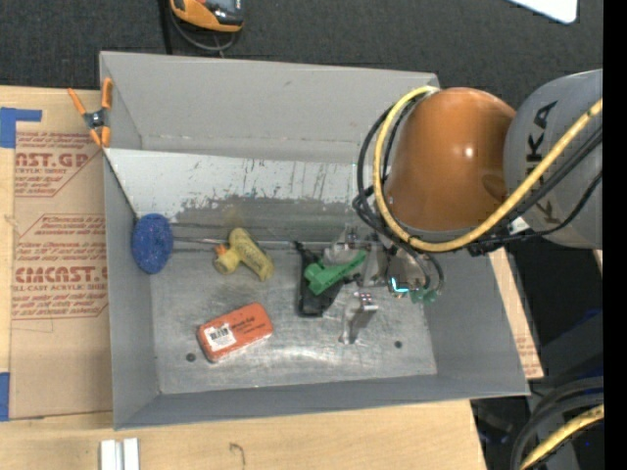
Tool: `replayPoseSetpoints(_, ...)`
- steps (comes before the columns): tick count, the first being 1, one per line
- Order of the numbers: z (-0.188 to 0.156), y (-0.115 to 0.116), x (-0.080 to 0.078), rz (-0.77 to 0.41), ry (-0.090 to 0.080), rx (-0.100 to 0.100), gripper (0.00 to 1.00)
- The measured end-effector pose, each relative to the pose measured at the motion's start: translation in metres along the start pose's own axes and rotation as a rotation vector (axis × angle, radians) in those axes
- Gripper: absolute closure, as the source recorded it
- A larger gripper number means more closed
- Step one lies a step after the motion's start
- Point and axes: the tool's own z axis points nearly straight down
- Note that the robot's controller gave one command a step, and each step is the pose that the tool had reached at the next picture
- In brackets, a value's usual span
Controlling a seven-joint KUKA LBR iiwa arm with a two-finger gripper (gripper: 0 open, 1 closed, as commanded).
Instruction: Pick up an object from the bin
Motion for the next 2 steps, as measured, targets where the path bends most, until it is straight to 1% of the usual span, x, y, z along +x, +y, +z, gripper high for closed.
replayPoseSetpoints(1, -0.004, 0.0, -0.002, 0.001, -0.008, 0.0, 0.0)
replayPoseSetpoints(2, 0.049, -0.016, -0.033, -0.067, -0.016, 0.001, 0.0)
